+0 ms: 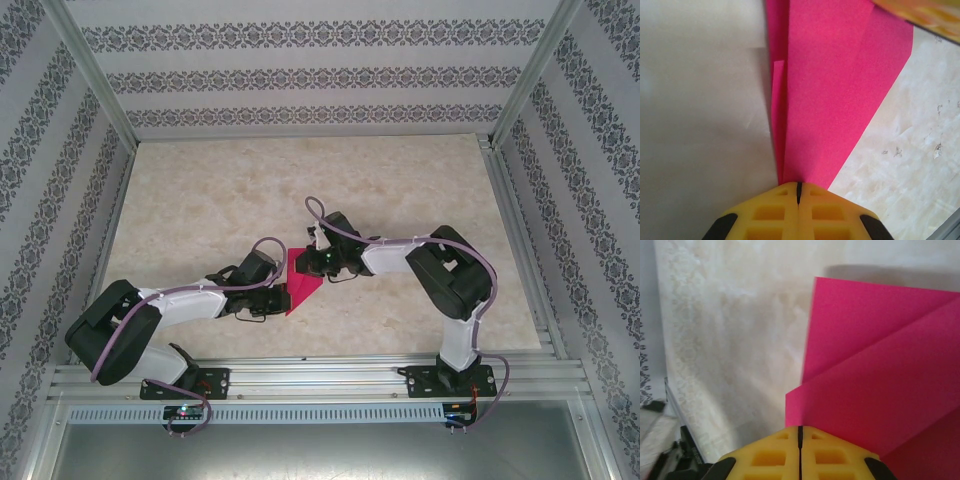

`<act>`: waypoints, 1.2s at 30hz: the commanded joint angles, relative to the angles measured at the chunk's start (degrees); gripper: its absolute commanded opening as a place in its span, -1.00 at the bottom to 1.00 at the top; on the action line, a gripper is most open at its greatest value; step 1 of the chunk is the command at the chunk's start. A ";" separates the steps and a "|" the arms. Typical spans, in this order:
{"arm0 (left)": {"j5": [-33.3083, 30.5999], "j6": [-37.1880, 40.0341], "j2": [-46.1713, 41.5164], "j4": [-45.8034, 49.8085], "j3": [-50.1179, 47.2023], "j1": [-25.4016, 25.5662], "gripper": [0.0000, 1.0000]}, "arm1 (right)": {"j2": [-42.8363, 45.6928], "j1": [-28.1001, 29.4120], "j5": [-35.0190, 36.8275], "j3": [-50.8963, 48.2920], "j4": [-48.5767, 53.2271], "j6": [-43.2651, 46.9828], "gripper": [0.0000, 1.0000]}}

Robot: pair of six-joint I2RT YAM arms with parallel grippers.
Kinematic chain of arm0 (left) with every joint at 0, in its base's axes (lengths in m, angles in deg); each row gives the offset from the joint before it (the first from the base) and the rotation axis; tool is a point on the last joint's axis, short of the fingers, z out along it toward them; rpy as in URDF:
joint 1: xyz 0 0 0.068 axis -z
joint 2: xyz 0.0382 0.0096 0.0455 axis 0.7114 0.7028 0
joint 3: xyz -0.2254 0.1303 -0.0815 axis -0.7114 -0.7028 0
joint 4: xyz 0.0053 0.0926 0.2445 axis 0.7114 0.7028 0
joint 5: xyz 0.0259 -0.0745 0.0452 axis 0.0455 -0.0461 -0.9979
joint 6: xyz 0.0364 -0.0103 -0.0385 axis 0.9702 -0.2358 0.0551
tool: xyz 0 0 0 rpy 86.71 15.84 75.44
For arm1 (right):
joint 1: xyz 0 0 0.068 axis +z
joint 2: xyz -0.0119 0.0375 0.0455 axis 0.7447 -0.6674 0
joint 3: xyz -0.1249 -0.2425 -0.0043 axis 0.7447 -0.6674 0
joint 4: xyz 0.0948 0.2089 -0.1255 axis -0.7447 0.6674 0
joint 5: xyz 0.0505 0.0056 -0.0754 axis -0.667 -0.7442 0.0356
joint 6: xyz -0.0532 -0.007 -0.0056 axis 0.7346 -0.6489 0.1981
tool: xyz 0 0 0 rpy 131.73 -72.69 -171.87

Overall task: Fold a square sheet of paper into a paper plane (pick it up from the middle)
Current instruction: Fourth fold the wing at the center of the table.

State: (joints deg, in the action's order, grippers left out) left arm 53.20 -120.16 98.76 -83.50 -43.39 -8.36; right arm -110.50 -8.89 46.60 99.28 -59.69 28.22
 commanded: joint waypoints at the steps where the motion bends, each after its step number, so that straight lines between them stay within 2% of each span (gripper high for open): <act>1: -4.91 1.95 1.59 14.64 -3.00 -0.43 -0.91 | -2.04 -0.45 2.29 -0.92 -1.39 -0.02 -0.87; 9: -3.55 1.55 -4.83 16.92 -2.56 -0.43 -0.86 | -3.47 -0.98 5.13 -2.26 -0.59 -1.64 -0.88; 14: -4.40 -0.95 -16.45 20.52 0.64 -0.50 -0.69 | -3.82 -0.27 5.82 -3.13 -1.65 -3.42 -0.88; 17: -3.77 -3.46 -19.27 18.67 1.91 -0.91 -0.60 | -3.91 -0.07 6.11 -3.48 -2.07 -3.81 -0.88; 19: -1.65 -5.02 -18.18 15.01 2.56 -1.29 -0.53 | -4.04 -0.06 6.13 -3.44 -2.02 -3.90 -0.88; 24: 2.27 -8.37 -8.49 3.70 5.76 -1.72 -0.52 | -4.53 0.26 6.13 -3.26 -2.03 -4.17 -0.88; 30: 3.34 -10.66 2.70 -3.52 9.22 -1.92 -0.55 | -4.77 0.42 6.08 -3.45 -1.79 -4.13 -0.88; 33: 4.05 -12.28 5.93 -6.39 9.26 -2.14 -0.59 | -4.68 0.59 6.05 -3.41 -1.44 -4.06 -0.87; 36: 1.63 -12.70 7.04 -5.43 8.05 -2.34 -0.59 | -4.61 0.94 6.30 -3.67 -1.47 -4.16 -0.87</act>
State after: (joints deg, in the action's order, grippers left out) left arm 55.65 -130.67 105.14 -85.97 -35.02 -9.89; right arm -112.38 -8.84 49.16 97.60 -64.39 23.91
